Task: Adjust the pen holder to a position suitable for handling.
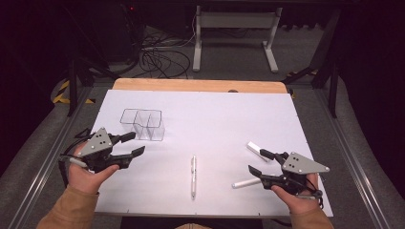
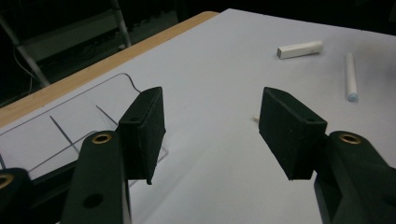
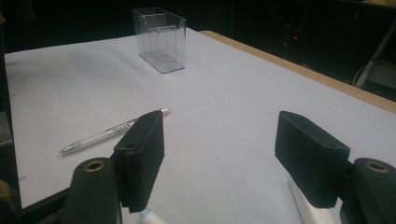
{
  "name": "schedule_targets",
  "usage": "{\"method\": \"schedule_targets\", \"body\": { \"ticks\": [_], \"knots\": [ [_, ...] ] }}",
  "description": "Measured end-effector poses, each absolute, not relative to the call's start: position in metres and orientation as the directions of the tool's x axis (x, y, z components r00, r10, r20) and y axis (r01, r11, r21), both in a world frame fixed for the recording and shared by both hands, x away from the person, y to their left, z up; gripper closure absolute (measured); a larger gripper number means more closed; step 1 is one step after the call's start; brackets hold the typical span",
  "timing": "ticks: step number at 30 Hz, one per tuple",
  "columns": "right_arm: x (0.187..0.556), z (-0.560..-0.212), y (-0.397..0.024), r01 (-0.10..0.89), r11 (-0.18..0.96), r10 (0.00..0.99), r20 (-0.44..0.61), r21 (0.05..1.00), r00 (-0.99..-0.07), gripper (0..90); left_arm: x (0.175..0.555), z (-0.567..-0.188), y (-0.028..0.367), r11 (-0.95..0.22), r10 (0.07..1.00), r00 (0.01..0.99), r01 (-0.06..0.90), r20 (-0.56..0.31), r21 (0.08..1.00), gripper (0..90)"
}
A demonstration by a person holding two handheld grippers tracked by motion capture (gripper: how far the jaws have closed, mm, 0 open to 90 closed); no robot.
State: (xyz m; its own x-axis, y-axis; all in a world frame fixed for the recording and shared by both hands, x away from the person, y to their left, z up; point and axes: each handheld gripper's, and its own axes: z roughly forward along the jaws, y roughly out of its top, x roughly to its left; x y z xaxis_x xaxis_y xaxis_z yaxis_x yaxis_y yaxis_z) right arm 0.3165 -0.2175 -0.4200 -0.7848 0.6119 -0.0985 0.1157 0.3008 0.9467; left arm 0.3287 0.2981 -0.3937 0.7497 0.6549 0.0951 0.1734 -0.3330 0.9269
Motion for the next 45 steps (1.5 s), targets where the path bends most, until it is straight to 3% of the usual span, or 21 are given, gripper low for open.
{"method": "schedule_targets", "body": {
  "ticks": [11,24,30,45],
  "knots": [
    [0.316,-0.42,-0.216,0.117,0.302,0.608,-0.096,0.946,-0.788,33.7,0.354,-0.387,0.31,-0.347,0.67,0.738,0.206,0.088,0.915,43.8],
    [0.316,-0.42,-0.216,0.115,0.303,0.605,-0.098,0.946,-0.79,33.7,0.375,-0.378,0.318,-0.328,0.687,0.723,0.213,0.077,0.92,38.8],
    [0.317,-0.421,-0.216,0.116,0.306,0.604,-0.099,0.945,-0.791,33.6,0.383,-0.376,0.318,-0.345,0.687,0.722,0.221,0.085,0.912,43.2],
    [0.316,-0.421,-0.216,0.117,0.308,0.604,-0.099,0.944,-0.791,33.5,0.404,-0.371,0.318,-0.381,0.677,0.729,0.231,0.1,0.895,42.4]
  ]
}}
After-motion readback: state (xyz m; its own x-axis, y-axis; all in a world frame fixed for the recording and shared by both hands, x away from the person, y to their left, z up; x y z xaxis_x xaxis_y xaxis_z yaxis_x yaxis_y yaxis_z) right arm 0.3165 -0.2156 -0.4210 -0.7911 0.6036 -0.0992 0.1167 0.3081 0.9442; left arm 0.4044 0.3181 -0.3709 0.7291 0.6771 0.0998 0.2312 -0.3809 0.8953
